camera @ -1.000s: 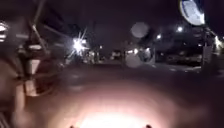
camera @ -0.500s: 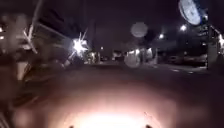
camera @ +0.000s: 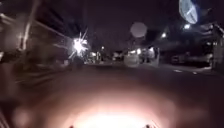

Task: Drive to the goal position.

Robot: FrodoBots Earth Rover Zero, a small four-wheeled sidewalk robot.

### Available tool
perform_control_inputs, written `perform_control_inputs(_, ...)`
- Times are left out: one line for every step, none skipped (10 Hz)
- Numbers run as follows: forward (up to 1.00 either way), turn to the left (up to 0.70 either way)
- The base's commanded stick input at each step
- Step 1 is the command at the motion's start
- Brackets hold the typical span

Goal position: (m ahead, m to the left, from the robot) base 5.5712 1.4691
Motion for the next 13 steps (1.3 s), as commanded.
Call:
perform_control_inputs(0.70,0.00)
perform_control_inputs(0.70,0.06)
perform_control_inputs(0.70,0.18)
perform_control_inputs(0.70,0.29)
perform_control_inputs(0.70,0.29)
perform_control_inputs(0.70,0.15)
perform_control_inputs(0.70,0.02)
perform_control_inputs(0.70,0.00)
perform_control_inputs(0.70,0.00)
perform_control_inputs(0.70,0.00)
perform_control_inputs(0.70,0.00)
perform_control_inputs(0.70,0.02)
perform_control_inputs(0.70,0.01)
